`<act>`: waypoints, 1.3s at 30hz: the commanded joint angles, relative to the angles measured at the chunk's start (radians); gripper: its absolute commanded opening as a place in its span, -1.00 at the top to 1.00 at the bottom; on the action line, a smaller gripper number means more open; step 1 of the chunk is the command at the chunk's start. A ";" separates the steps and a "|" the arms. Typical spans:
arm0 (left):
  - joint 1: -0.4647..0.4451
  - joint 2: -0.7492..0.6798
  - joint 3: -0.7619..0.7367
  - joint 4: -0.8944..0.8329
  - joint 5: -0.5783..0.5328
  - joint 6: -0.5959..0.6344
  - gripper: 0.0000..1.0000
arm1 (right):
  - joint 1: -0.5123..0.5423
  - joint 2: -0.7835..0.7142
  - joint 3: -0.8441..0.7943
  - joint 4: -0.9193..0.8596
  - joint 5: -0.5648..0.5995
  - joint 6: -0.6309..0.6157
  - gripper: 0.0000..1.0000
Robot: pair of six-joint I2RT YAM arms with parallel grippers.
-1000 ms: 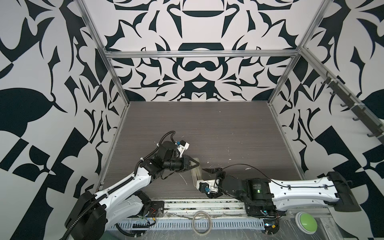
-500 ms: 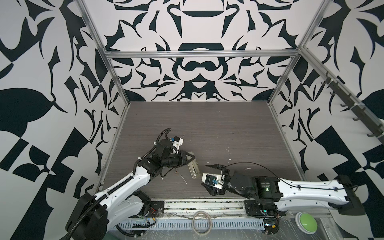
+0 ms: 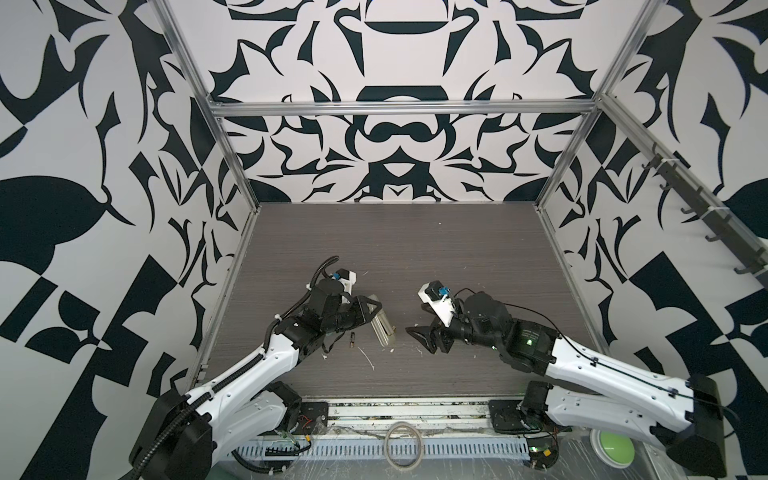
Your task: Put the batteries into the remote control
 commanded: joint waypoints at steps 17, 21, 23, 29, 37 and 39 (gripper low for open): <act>-0.065 0.023 0.080 -0.004 -0.139 -0.040 1.00 | -0.079 0.166 0.016 0.165 -0.228 0.197 -0.56; -0.077 0.035 0.086 -0.004 -0.150 -0.038 1.00 | -0.084 0.209 0.023 0.176 -0.235 0.196 -0.56; -0.081 0.038 0.092 -0.004 -0.153 -0.037 1.00 | -0.086 0.233 0.020 0.182 -0.235 0.198 -0.56; -0.090 0.052 0.099 -0.004 -0.157 -0.033 1.00 | -0.094 0.281 0.000 0.227 -0.229 0.212 -0.55; -0.102 0.072 0.116 -0.019 -0.161 -0.019 1.00 | -0.097 0.329 0.003 0.260 -0.239 0.225 -0.52; -0.104 0.075 0.116 -0.018 -0.162 -0.019 1.00 | -0.097 0.336 0.004 0.265 -0.243 0.226 -0.50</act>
